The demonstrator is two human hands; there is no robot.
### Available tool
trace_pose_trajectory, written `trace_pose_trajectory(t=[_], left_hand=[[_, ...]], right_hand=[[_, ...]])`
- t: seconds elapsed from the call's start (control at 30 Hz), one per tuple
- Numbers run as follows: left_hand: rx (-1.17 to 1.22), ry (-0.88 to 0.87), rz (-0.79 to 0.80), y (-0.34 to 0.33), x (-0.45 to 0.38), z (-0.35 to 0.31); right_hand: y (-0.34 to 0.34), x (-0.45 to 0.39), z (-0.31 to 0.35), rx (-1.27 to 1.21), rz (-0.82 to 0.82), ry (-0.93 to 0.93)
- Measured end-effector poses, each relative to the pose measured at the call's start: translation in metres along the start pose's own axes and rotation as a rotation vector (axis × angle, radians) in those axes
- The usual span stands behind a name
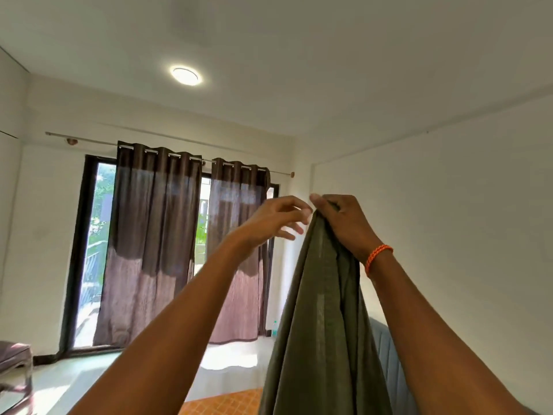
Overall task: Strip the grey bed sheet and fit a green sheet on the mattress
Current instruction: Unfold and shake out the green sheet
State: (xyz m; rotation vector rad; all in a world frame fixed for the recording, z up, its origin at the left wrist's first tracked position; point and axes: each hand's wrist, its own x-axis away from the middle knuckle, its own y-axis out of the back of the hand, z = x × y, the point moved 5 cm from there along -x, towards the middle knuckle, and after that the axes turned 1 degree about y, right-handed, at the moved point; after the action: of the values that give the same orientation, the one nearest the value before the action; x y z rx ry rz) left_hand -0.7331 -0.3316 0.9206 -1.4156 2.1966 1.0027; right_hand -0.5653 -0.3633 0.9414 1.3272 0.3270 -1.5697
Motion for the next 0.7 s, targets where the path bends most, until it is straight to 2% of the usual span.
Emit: trace_pose_trajectory(t=[0.13, 0.23, 0.33, 0.43, 0.6, 0.7], left_hand=[[0.224, 0.048, 0.016, -0.022, 0.005, 0.020], [0.399, 0.115, 0.061, -0.037, 0.010, 0.037], [0.514, 0.143, 0.028, -0.048, 0.014, 0.052], [0.502, 0.146, 0.012, -0.051, 0.017, 0.067], [0.574, 0.295, 0.132, -0.061, 0.045, 0.120], [0.672, 0.497, -0.017, -0.061, 0.086, 0.185]], right_hand=[[-0.006, 0.003, -0.003, -0.072, 0.031, -0.048], [-0.013, 0.007, -0.008, -0.017, 0.071, -0.059], [-0.017, 0.012, -0.018, -0.036, 0.044, -0.097], [-0.011, 0.015, -0.031, -0.039, -0.032, -0.114], [0.021, 0.019, -0.047, 0.154, -0.184, -0.165], [0.053, 0.022, -0.052, 0.301, -0.358, -0.211]])
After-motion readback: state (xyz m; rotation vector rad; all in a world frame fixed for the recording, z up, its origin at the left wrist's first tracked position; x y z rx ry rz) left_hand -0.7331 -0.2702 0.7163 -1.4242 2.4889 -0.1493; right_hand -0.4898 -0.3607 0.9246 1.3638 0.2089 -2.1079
